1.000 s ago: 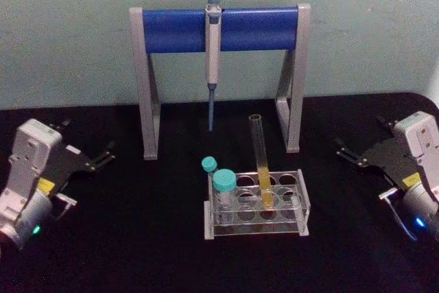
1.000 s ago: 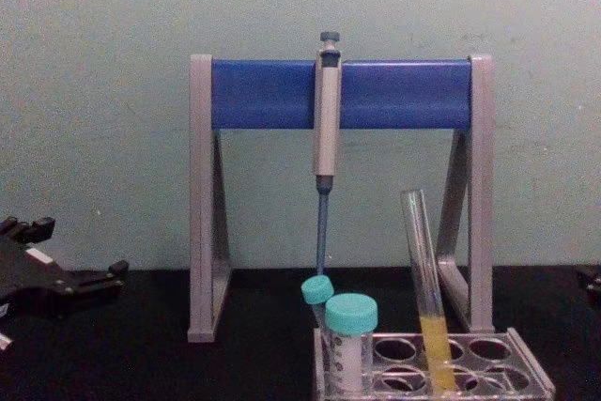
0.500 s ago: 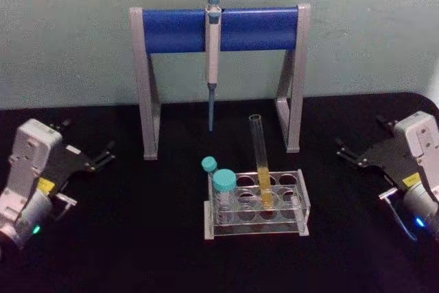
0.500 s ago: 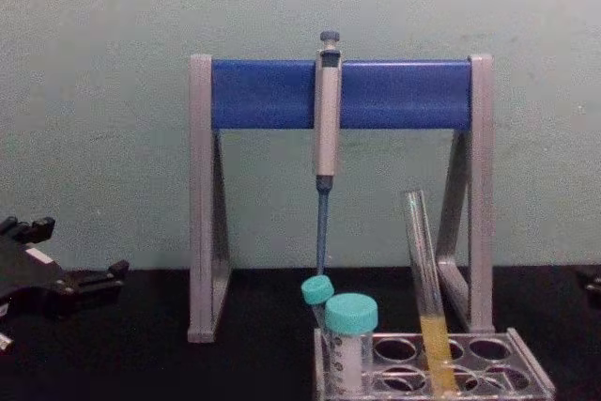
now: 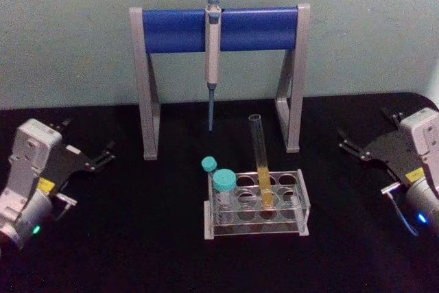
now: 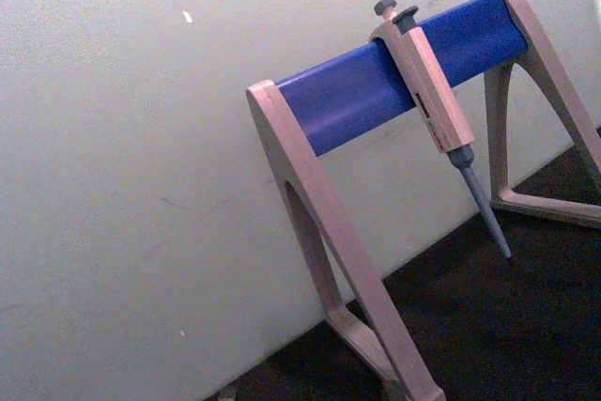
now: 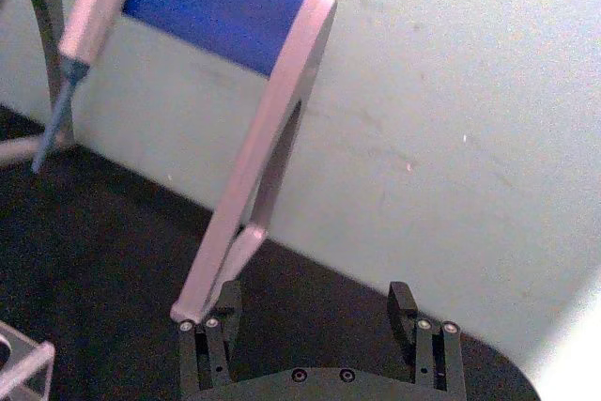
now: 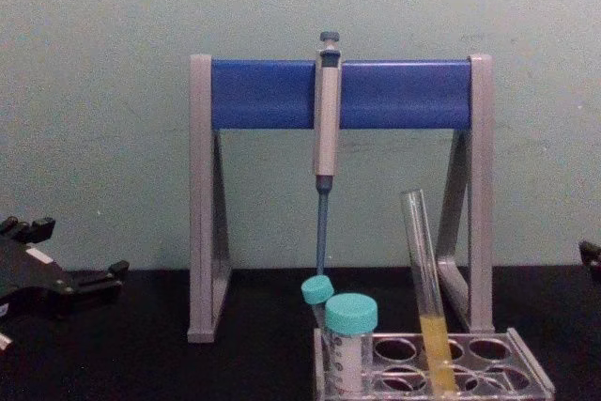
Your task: Pick up the test tube from the test tube rack, shake it, then place it back into the test tube rack.
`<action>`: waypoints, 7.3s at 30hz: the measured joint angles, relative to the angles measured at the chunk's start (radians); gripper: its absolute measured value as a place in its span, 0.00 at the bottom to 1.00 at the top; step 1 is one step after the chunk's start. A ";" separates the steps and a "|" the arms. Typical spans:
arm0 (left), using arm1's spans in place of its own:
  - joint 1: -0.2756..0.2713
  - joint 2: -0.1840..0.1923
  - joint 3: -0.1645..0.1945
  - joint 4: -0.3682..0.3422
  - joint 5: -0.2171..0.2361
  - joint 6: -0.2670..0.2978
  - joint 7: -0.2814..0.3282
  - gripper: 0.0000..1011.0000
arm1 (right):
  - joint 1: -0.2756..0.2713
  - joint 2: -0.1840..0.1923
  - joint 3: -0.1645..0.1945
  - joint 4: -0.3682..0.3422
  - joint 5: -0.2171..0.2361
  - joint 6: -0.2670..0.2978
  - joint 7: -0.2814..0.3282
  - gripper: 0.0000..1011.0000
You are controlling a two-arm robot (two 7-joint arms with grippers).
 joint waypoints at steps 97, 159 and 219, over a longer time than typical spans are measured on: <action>0.000 0.000 0.000 0.000 0.000 0.000 0.000 0.99 | 0.149 -0.151 -0.029 0.053 0.214 0.204 0.557 0.75; 0.000 0.000 0.000 0.000 0.000 0.000 0.000 0.99 | 0.103 -0.151 0.034 -0.014 0.305 0.095 0.578 0.23; 0.000 0.000 0.000 0.000 0.000 0.000 0.000 0.99 | 0.015 0.001 0.124 -0.158 0.336 0.090 0.562 0.23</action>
